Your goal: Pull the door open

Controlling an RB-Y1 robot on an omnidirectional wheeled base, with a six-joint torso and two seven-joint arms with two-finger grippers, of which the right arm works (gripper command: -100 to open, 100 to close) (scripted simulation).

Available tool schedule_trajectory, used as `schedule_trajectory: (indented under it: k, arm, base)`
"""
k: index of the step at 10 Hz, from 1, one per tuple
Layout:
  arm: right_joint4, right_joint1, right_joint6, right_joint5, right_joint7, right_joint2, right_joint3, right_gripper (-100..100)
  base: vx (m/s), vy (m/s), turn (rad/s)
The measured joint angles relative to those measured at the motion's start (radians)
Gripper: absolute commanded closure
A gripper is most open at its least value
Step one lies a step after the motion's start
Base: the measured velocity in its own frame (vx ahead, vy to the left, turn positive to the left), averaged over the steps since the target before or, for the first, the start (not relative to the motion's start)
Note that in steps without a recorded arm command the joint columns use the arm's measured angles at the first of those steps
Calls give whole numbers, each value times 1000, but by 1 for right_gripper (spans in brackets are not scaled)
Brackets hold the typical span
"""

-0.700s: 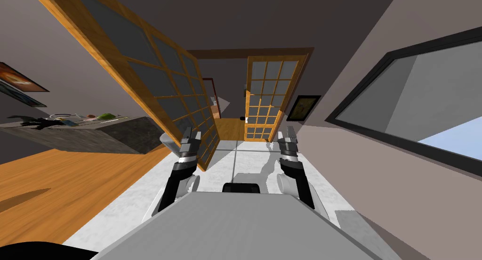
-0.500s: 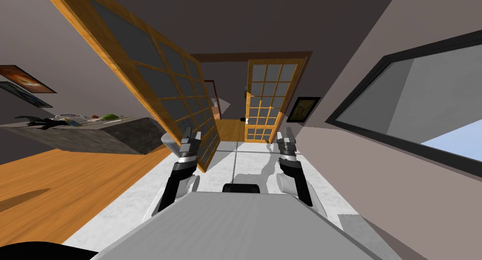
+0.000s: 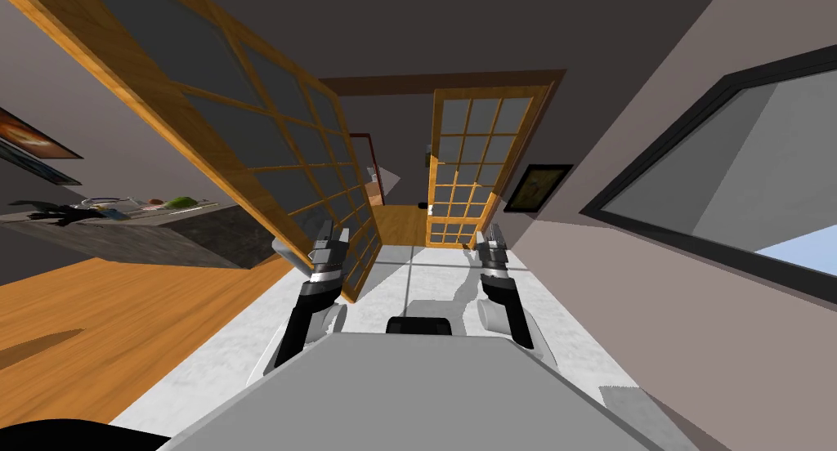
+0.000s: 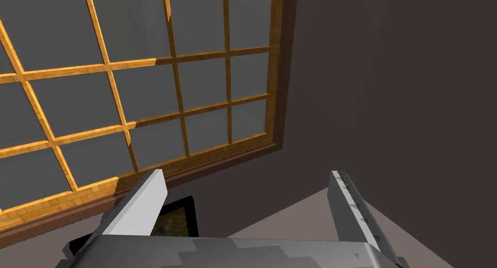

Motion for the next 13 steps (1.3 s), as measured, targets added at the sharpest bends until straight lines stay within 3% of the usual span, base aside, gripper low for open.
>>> schedule_trajectory:
  k: [8,13]
  arm:
    - [154,-55,-41,-26,-147,-34,-10,-100]
    - [289,-107,-78,-43,-257,-49,-17,-100]
  base:
    - [91,12,23]
    - [95,17,27]
